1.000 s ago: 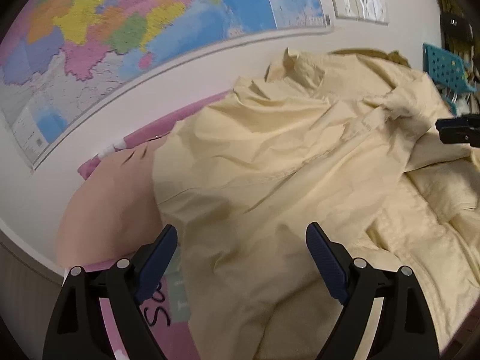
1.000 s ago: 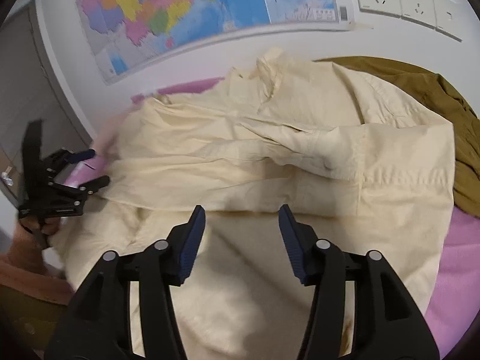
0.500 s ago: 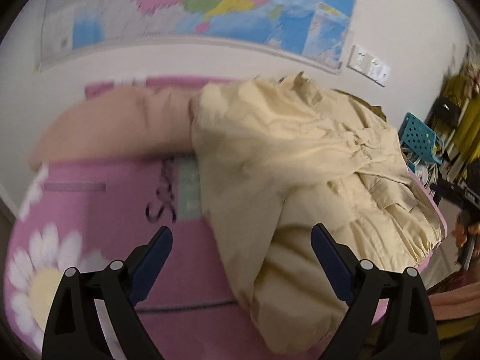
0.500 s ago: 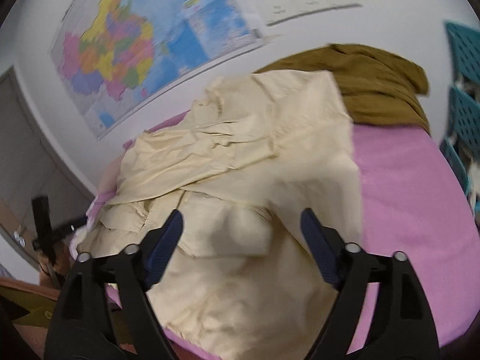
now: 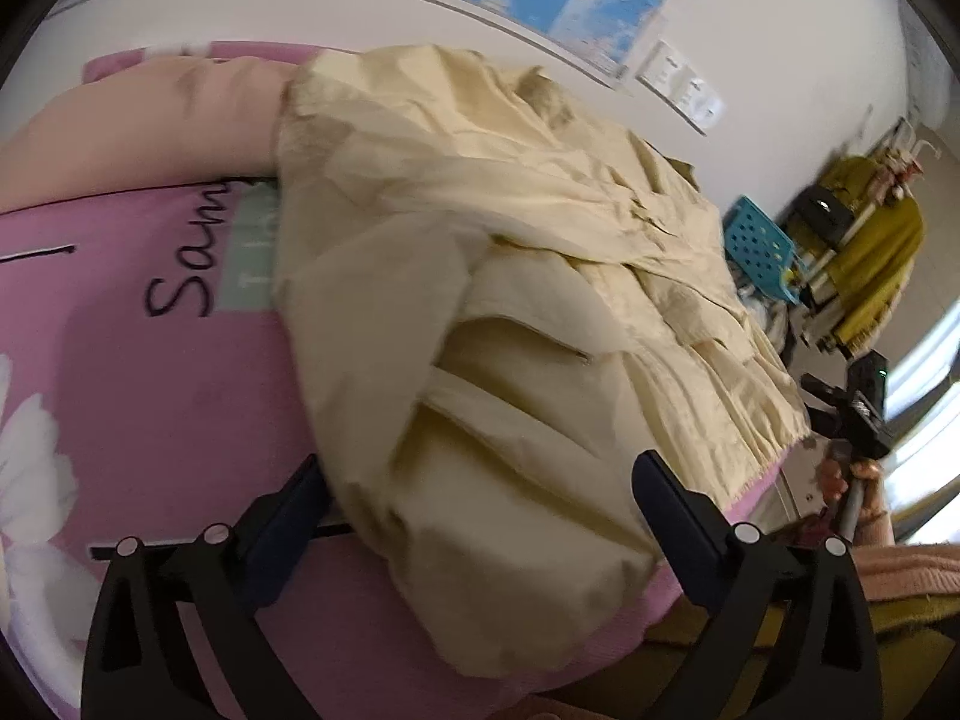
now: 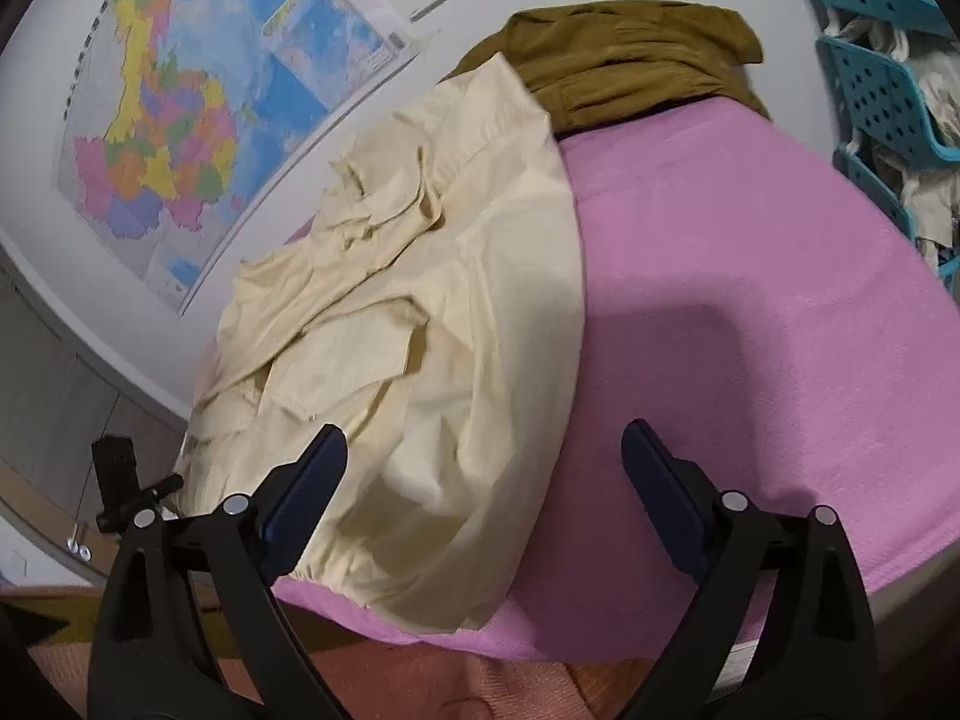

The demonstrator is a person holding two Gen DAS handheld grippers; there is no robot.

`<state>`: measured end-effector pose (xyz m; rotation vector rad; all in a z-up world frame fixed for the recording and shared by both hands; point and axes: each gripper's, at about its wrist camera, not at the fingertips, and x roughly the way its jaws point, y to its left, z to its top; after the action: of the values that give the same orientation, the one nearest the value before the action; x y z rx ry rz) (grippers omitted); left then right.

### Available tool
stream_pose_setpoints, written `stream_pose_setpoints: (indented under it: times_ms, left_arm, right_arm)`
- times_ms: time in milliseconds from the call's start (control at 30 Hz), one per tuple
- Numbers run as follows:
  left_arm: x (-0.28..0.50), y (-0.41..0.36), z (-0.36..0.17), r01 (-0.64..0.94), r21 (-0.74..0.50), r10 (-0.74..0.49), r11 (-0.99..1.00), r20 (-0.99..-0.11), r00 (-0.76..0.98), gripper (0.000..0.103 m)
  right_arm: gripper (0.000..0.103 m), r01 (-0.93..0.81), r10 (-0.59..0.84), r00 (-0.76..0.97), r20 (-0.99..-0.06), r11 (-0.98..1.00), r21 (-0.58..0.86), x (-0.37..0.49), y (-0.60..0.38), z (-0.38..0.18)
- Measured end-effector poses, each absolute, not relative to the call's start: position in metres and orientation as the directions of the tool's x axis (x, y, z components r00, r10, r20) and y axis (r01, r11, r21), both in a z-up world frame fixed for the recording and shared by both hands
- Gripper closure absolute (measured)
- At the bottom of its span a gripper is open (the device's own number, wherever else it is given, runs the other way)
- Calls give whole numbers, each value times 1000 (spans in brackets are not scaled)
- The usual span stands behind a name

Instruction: Fold large clothes

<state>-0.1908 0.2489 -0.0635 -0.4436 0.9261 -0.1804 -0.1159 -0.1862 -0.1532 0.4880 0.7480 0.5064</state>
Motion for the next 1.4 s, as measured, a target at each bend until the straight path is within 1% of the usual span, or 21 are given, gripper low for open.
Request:
stream_pose_setpoints:
  times_ms: [133, 200, 267, 300, 367, 400, 433, 467, 500, 533, 567, 600, 633, 667, 700, 767, 867, 967, 1100, 1200, 1400]
  left_arm:
    - [-190, 245, -65, -2, -499, -401, 867, -701, 590, 7]
    - [-188, 241, -67, 15, -537, -439, 844, -674, 595, 7]
    - [-186, 240, -67, 22, -556, -458, 831, -661, 594, 7]
    - [-183, 240, -67, 22, -568, -468, 823, -655, 593, 7]
    - [-178, 244, -69, 16, -593, -485, 805, -642, 594, 7]
    - [-174, 244, -69, 16, -597, -487, 802, -640, 595, 7]
    - [-171, 244, -69, 11, -598, -486, 802, -640, 596, 8]
    - [-170, 244, -68, 0, -594, -476, 805, -646, 597, 14]
    - [-168, 244, -69, -21, -584, -459, 811, -658, 597, 20]
    - [-167, 245, -69, -50, -573, -436, 818, -674, 596, 34]
    - [-167, 247, -70, -71, -567, -420, 821, -683, 597, 43]
    - [-167, 249, -71, -101, -563, -404, 820, -695, 594, 46]
    - [-167, 251, -71, -124, -559, -392, 820, -706, 590, 55]
    - [-167, 252, -71, -160, -548, -371, 821, -725, 580, 63]
    - [-167, 252, -69, -175, -539, -361, 824, -736, 573, 66]
    - [-170, 253, -61, -171, -539, -356, 825, -729, 585, 76]
    - [-178, 257, -42, -126, -586, -395, 801, -674, 624, 81]
    - [-191, 264, -21, -94, -616, -420, 782, -632, 651, 84]
    - [-218, 282, 4, -62, -662, -448, 747, -569, 689, 85]
    - [-235, 293, 13, -49, -693, -465, 719, -533, 707, 84]
    - [-218, 292, 23, -66, -654, -441, 753, -577, 687, 85]
  right_arm:
    - [11, -333, 673, 565, -478, 716, 614, -118, -174, -155]
    - [11, -372, 675, 547, -495, 726, 578, -122, -165, -154]
    - [23, -402, 721, 506, -473, 682, 611, -123, -159, -155]
    - [27, -415, 750, 483, -452, 650, 637, -122, -156, -157]
    - [33, -434, 743, 486, -460, 662, 612, -121, -149, -157]
    - [43, -429, 744, 484, -460, 660, 617, -118, -148, -158]
    - [47, -427, 755, 482, -445, 646, 632, -116, -148, -160]
    - [49, -428, 766, 475, -433, 632, 646, -115, -149, -160]
    - [54, -428, 777, 469, -420, 616, 662, -114, -149, -161]
    - [62, -425, 784, 466, -411, 605, 673, -114, -149, -162]
    - [65, -416, 798, 460, -389, 581, 700, -112, -151, -165]
    - [74, -404, 807, 458, -373, 562, 722, -111, -153, -167]
    - [80, -405, 816, 453, -358, 546, 733, -112, -154, -168]
    - [83, -420, 831, 450, -327, 520, 744, -114, -153, -166]
    - [85, -436, 843, 447, -300, 498, 749, -116, -153, -162]
    - [86, -462, 846, 459, -269, 487, 741, -124, -152, -149]
    - [88, -516, 857, 473, -204, 457, 724, -139, -153, -121]
    - [89, -577, 868, 477, -139, 428, 696, -158, -155, -95]
    - [89, -630, 875, 482, -43, 381, 677, -184, -164, -70]
    - [89, -632, 869, 494, -40, 390, 670, -194, -167, -66]
    - [89, -590, 853, 520, -45, 396, 704, -176, -170, -57]
